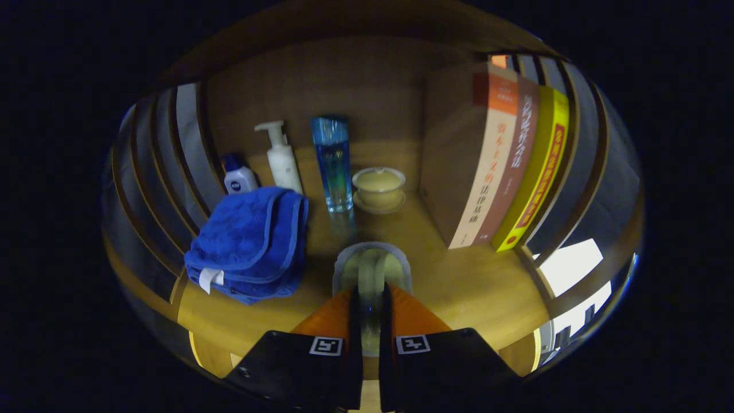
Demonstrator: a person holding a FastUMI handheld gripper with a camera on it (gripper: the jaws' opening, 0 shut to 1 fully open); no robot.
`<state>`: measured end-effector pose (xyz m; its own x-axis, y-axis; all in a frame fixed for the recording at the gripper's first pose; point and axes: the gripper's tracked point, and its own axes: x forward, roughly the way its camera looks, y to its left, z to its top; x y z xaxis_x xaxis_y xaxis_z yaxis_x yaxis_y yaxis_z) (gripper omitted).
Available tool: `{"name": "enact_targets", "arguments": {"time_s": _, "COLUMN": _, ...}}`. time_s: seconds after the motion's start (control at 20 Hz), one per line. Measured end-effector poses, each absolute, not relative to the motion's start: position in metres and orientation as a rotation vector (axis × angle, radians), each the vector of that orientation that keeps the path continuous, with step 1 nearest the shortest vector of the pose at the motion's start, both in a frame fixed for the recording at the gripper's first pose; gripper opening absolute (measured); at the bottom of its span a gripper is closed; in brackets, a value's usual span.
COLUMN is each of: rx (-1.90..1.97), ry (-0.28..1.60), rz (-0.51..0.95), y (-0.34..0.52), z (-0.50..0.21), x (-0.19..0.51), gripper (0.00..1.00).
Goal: Pull open the drawer, take out the items inside it, and place them on the countertop above the cabinet.
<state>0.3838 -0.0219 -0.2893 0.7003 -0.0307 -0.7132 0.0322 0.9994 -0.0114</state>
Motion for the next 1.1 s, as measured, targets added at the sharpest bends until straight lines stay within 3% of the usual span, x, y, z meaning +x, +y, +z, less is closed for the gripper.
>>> {"name": "enact_targets", "arguments": {"time_s": 0.1, "rx": -0.019, "ry": 0.803, "rz": -0.041, "y": -0.026, "z": -0.29, "x": 0.386, "gripper": 0.23}}
{"name": "enact_targets", "arguments": {"time_s": 0.25, "rx": 0.002, "ry": 0.817, "rz": -0.044, "y": -0.026, "z": -0.297, "x": 0.385, "gripper": 0.36}}
{"name": "enact_targets", "arguments": {"time_s": 0.35, "rx": 0.016, "ry": 0.827, "rz": -0.045, "y": -0.027, "z": -0.298, "x": 0.382, "gripper": 0.37}}
{"name": "enact_targets", "arguments": {"time_s": 0.55, "rx": 0.044, "ry": 0.816, "rz": -0.033, "y": -0.024, "z": -0.296, "x": 0.383, "gripper": 0.61}}
{"name": "enact_targets", "arguments": {"time_s": 0.65, "rx": 0.048, "ry": 0.806, "rz": -0.024, "y": -0.022, "z": -0.29, "x": 0.383, "gripper": 0.8}}
{"name": "enact_targets", "arguments": {"time_s": 0.8, "rx": 0.038, "ry": 0.775, "rz": -0.026, "y": -0.024, "z": -0.277, "x": 0.381, "gripper": 0.95}}
{"name": "enact_targets", "arguments": {"time_s": 1.1, "rx": 0.103, "ry": 0.654, "rz": 0.028, "y": -0.002, "z": -0.225, "x": 0.354, "gripper": 0.97}}
